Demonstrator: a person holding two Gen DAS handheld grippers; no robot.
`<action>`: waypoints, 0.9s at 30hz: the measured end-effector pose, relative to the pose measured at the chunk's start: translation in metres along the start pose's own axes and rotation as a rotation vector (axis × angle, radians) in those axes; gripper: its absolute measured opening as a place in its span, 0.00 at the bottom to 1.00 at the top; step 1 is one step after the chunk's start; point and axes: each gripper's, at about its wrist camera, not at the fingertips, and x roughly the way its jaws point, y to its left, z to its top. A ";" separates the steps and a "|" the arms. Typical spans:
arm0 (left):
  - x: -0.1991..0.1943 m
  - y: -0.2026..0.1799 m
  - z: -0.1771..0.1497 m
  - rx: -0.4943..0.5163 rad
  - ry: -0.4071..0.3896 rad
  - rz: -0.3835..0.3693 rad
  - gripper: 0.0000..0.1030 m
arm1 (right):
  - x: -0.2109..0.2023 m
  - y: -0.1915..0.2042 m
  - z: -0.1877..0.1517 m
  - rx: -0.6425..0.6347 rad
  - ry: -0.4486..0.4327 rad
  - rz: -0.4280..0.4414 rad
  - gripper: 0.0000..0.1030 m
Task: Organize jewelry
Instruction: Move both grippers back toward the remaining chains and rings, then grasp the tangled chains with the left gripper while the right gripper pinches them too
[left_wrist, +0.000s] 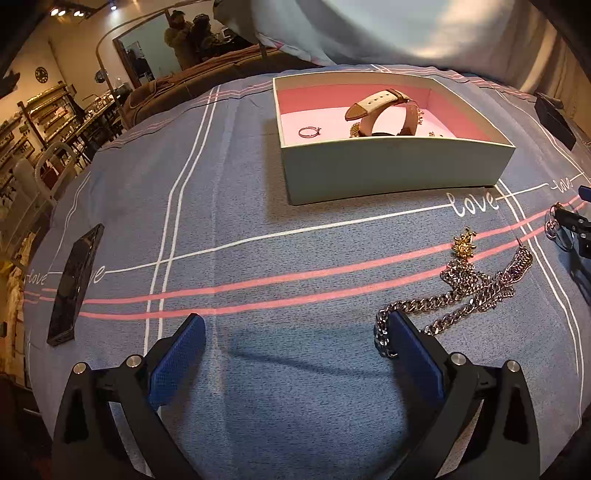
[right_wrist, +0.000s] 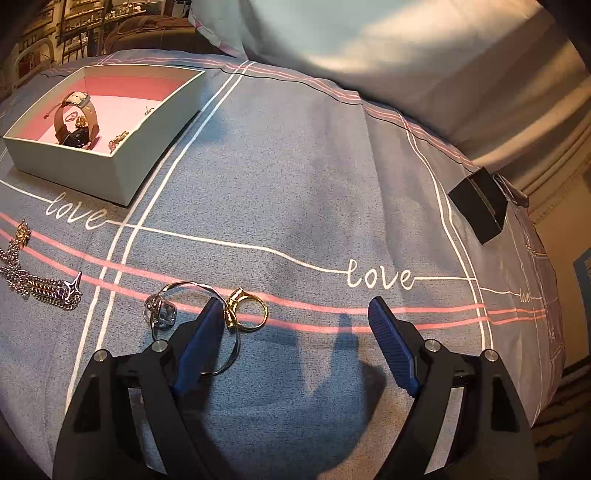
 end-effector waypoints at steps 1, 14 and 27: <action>-0.002 0.002 -0.001 0.007 0.002 0.003 0.94 | -0.011 0.002 -0.001 0.027 -0.028 0.018 0.78; -0.006 -0.024 -0.013 0.200 -0.032 -0.237 0.94 | -0.027 0.089 -0.020 -0.057 -0.007 0.474 0.79; -0.017 -0.056 -0.008 0.364 -0.069 -0.405 0.10 | -0.027 0.085 -0.031 -0.154 -0.098 0.491 0.89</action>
